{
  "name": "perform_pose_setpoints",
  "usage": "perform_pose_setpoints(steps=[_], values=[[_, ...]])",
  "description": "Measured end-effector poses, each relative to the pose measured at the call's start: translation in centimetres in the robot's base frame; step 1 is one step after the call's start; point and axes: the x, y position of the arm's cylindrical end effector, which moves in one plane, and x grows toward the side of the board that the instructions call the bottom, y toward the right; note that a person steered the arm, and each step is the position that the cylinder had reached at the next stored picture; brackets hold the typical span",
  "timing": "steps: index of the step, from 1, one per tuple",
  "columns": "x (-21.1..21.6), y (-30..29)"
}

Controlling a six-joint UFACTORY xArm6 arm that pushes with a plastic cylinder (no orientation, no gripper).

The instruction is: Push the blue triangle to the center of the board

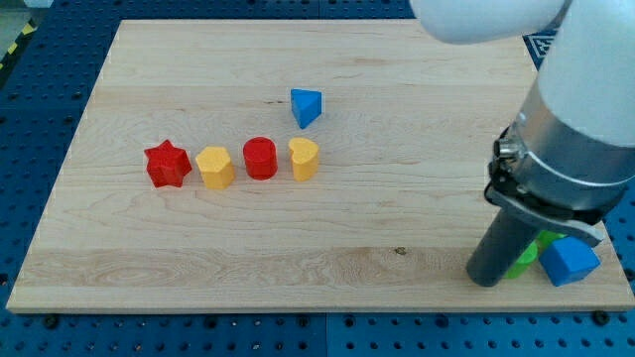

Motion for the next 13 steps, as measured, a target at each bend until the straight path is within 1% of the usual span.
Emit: perform_pose_setpoints(steps=[1,2,3,4,5,6,7,8,9,13], values=[[-0.3,1.0],[-0.3,-1.0],[-3.3,-7.1],[-9.2,-8.5],[-15.9,-8.5],[-22.8,-10.9],[-25.8,-17.6],[-24.5,-24.3],[-23.8,-26.6],[-22.4,-15.9]])
